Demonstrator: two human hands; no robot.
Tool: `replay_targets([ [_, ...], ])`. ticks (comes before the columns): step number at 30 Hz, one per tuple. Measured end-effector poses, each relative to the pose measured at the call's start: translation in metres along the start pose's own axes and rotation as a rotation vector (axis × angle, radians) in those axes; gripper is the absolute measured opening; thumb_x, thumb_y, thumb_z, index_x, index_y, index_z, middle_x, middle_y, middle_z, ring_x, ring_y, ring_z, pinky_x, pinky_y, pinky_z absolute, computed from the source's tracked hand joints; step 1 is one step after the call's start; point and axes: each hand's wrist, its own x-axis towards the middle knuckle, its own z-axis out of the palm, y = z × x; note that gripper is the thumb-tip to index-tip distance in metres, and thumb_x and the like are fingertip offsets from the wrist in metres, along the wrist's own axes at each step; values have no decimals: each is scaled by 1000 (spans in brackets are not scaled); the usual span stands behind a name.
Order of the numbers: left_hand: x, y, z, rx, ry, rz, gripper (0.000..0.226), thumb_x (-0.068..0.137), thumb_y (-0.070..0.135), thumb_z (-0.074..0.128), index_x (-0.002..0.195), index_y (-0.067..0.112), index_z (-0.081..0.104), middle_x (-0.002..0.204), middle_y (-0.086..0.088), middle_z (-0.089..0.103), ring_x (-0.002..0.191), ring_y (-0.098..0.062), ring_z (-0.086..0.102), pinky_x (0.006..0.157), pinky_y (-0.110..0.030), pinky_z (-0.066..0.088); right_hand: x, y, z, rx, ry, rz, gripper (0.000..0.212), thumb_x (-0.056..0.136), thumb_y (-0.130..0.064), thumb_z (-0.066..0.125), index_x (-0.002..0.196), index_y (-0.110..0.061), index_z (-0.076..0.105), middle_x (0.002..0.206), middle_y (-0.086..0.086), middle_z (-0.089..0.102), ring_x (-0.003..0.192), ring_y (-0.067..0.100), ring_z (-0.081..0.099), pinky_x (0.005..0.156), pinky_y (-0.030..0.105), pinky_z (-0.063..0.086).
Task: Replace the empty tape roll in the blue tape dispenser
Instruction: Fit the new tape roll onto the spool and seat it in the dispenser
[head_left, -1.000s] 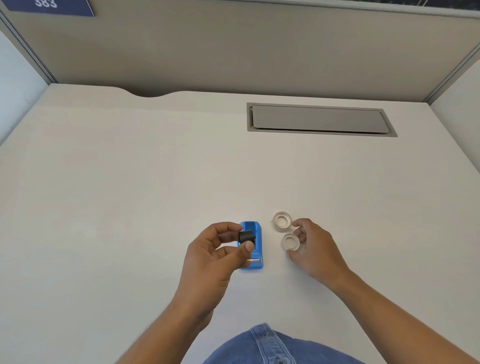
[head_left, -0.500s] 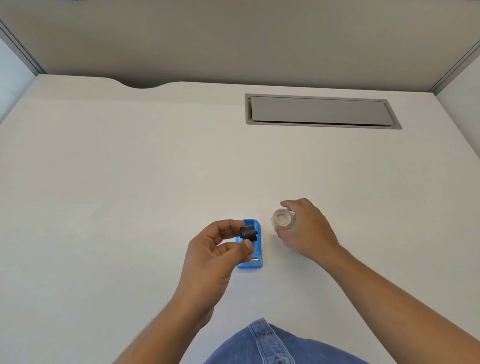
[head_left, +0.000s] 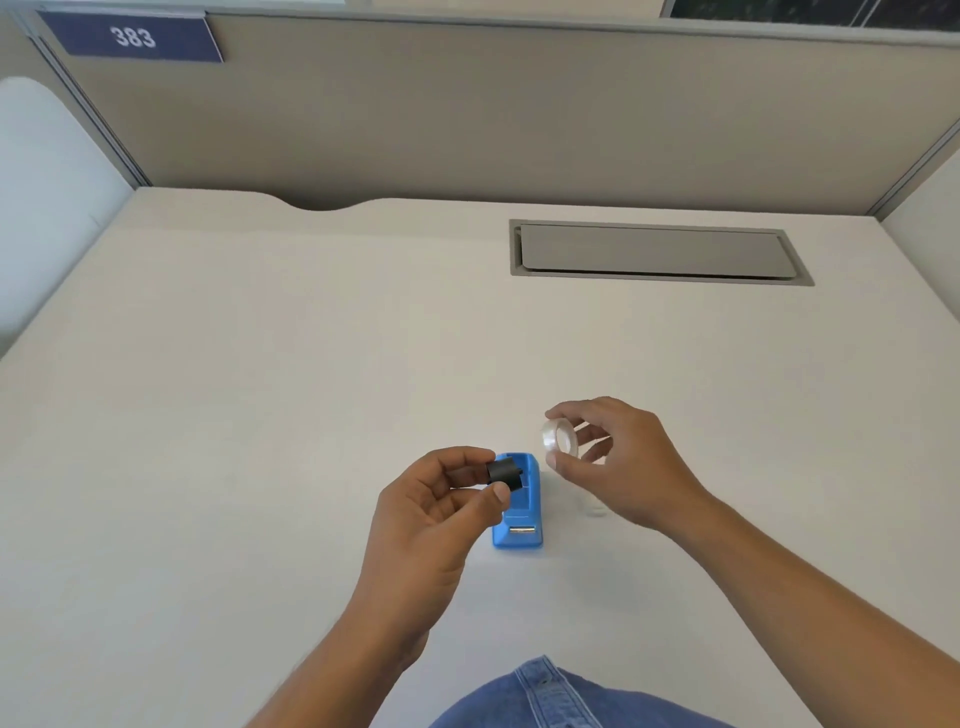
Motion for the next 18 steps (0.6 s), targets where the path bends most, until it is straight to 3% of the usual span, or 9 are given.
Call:
replay_targets([
  [3, -7, 7, -1, 3, -5, 58, 25, 86, 2, 74, 95, 26, 75, 99, -2, 79, 94, -21, 74, 87, -41, 56, -27, -28, -8, 114, -1, -83, 23, 80, -37, 71, 103, -43, 68, 102, -18, 67, 88, 8, 68, 77, 20, 57],
  [6, -17, 14, -2, 2, -25, 116, 21, 80, 13, 78, 95, 28, 75, 99, -2, 80, 92, -21, 74, 83, -36, 58, -53, -49, -15, 190, -6, -129, 24, 84, -28, 73, 105, -40, 69, 102, -13, 69, 88, 12, 69, 79, 28, 58],
  [11, -37, 23, -1, 15, -77, 196, 21, 76, 20, 75, 94, 31, 76, 95, 0, 80, 78, -19, 74, 72, -25, 59, -90, -78, -22, 365, -6, -185, 22, 85, -18, 77, 104, -31, 73, 100, -8, 73, 85, 16, 70, 77, 17, 54],
  [18, -58, 30, 1, 18, -122, 257, 22, 76, 18, 78, 95, 29, 77, 92, -1, 81, 71, -14, 71, 68, -20, 56, -113, -100, -23, 497, 18, -207, 22, 81, -21, 77, 101, -26, 73, 99, 0, 75, 85, 20, 71, 77, 20, 55],
])
